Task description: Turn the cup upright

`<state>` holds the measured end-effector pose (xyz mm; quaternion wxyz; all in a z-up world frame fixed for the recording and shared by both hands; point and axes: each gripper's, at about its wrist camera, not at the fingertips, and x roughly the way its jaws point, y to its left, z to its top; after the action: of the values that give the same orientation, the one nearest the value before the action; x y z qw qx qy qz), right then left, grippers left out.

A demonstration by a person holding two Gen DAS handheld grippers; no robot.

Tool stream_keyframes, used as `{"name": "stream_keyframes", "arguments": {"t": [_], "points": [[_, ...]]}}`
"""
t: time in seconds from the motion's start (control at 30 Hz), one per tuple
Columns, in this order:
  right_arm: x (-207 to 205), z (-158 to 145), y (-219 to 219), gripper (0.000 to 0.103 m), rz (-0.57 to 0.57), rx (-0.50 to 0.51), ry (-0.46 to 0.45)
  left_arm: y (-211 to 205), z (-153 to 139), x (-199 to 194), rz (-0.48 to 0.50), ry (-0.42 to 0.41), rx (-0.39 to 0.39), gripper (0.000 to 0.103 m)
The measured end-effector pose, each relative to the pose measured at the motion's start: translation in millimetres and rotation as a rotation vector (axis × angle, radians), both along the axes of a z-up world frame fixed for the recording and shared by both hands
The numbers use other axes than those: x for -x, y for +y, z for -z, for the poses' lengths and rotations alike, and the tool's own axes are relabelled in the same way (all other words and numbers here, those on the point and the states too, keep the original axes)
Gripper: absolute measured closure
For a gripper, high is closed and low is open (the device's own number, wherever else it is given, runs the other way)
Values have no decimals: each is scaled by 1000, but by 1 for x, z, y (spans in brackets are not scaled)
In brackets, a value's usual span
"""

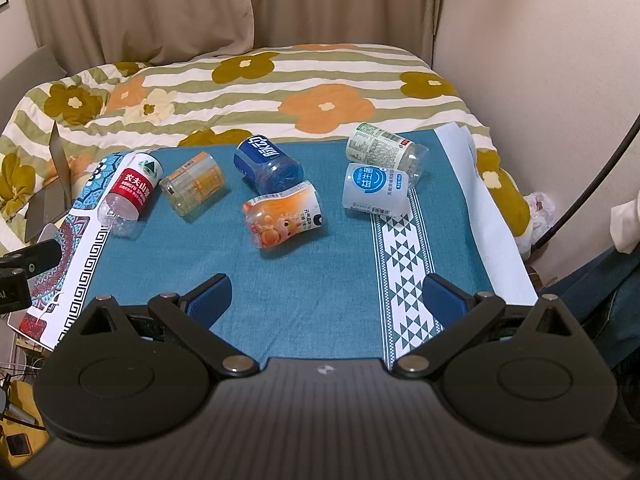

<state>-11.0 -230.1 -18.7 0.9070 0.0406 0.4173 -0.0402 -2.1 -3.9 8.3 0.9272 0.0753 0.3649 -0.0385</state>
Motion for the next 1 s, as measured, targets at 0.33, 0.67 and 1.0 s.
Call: {"name": "stream_keyframes", "arguments": {"t": [0.33, 0.67, 1.0], "points": [[0, 1, 0, 0, -2, 3, -3, -1, -2, -1, 3, -8, -2, 0], [1, -2, 1, 0, -1, 3, -4, -1, -2, 2, 6, -13, 0, 0], [1, -1, 0, 0, -1, 1, -3, 0, -3, 2, 3, -15, 0, 0]]}}
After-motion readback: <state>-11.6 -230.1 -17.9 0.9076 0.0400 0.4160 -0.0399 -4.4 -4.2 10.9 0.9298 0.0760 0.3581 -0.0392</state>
